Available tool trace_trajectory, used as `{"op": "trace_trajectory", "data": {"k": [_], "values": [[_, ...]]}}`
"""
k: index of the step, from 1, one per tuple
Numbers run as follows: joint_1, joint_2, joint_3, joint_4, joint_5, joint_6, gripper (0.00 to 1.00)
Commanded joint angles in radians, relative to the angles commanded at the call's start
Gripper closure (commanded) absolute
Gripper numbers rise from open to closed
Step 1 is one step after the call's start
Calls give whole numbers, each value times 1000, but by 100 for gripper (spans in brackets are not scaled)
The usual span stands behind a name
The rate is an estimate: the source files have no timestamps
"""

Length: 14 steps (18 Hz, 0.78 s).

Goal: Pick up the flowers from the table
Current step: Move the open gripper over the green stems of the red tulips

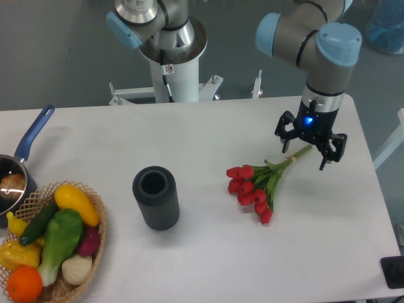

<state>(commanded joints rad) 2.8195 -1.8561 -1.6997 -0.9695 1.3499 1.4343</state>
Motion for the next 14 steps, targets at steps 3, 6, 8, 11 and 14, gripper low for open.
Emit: {"op": "trace_trajectory", "data": {"k": [3, 6, 8, 11, 14], "values": [[0, 0, -2, 0, 0, 0, 0], [-3, 2, -12, 0, 2, -2, 0], [-6, 5, -31, 0, 33, -3, 0], [-6, 2, -109, 43, 41, -2, 0], [-12, -5, -123, 72, 46, 3, 0]]}}
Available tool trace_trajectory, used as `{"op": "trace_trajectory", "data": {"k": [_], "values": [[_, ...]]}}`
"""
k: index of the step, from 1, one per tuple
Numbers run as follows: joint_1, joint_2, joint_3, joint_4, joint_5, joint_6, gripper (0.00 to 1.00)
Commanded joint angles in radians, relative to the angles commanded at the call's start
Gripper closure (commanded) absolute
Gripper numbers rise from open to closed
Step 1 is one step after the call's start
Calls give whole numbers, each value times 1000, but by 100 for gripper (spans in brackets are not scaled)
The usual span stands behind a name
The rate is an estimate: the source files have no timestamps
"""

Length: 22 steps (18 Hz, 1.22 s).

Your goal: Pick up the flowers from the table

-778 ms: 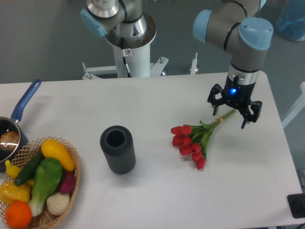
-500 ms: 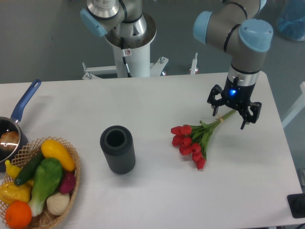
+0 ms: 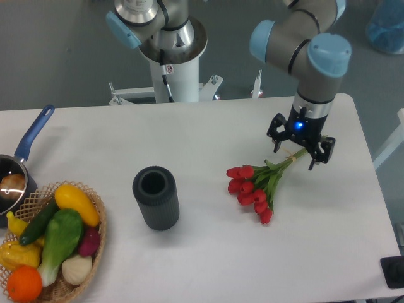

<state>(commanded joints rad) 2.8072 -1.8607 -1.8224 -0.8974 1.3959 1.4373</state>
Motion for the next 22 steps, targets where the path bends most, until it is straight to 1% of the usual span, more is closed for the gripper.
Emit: {"op": "trace_trajectory", "data": {"k": [2, 5, 8, 9, 10, 13, 15, 20, 21, 22], "values": [[-8, -11, 0, -2, 2, 21, 0], [-12, -25, -20, -3, 12, 77, 0], [-14, -26, -28, -14, 14, 87, 0], [-15, -34, -35, -14, 14, 87, 0], [-32, -46, -38, -14, 14, 86, 0], [-47, -78, -35, -5, 11, 84, 0], [-66, -107, -14, -2, 12, 78, 0], [-68, -121, -11, -2, 12, 78, 0], [-72, -126, -6, -2, 12, 80, 0], [-75, -129, -2, -2, 12, 78, 8]]}}
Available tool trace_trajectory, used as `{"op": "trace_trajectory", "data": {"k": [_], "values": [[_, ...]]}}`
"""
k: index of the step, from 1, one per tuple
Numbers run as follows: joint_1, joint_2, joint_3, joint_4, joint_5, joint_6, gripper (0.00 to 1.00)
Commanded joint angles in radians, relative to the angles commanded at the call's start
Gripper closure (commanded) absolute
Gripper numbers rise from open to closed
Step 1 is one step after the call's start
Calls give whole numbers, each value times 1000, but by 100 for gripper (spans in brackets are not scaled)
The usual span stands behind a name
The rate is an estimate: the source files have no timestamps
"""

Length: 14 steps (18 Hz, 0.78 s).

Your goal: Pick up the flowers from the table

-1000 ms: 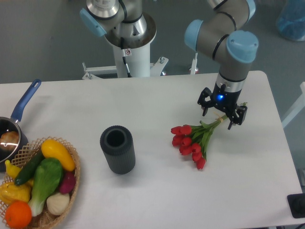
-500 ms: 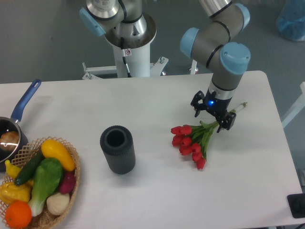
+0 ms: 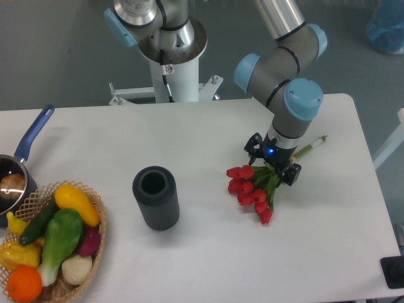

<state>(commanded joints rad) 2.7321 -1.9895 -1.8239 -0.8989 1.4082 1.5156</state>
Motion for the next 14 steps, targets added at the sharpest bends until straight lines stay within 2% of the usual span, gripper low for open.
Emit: {"op": "trace_trajectory", "data": {"k": [2, 3, 5, 8, 9, 11, 14], "values": [[0, -5, 2, 0, 0, 6, 36], [1, -5, 2, 0, 0, 9, 45], [3, 0, 2, 2, 0, 6, 69], [8, 8, 11, 2, -2, -26, 95], [6, 17, 14, 2, 2, -49, 100], [14, 38, 32, 2, 5, -67, 100], [44, 46, 92, -14, 8, -74, 100]]}}
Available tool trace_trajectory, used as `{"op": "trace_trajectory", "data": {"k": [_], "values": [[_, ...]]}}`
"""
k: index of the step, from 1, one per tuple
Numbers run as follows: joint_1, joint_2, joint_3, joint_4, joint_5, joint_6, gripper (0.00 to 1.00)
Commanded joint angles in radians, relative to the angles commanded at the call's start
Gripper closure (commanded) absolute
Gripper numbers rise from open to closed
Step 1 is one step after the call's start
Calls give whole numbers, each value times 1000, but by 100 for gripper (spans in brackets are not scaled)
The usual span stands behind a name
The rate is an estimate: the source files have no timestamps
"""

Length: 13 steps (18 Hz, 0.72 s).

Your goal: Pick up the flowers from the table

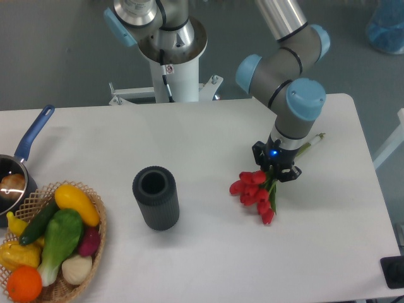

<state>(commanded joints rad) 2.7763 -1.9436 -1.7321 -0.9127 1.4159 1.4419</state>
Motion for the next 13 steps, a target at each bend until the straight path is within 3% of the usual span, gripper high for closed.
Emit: {"op": "trace_trajectory", "data": {"k": [4, 9, 13], "values": [[3, 25, 35, -26, 38, 2, 100], [-32, 23, 175, -165, 67, 5, 100], [-31, 31, 245, -254, 67, 12, 100]]}}
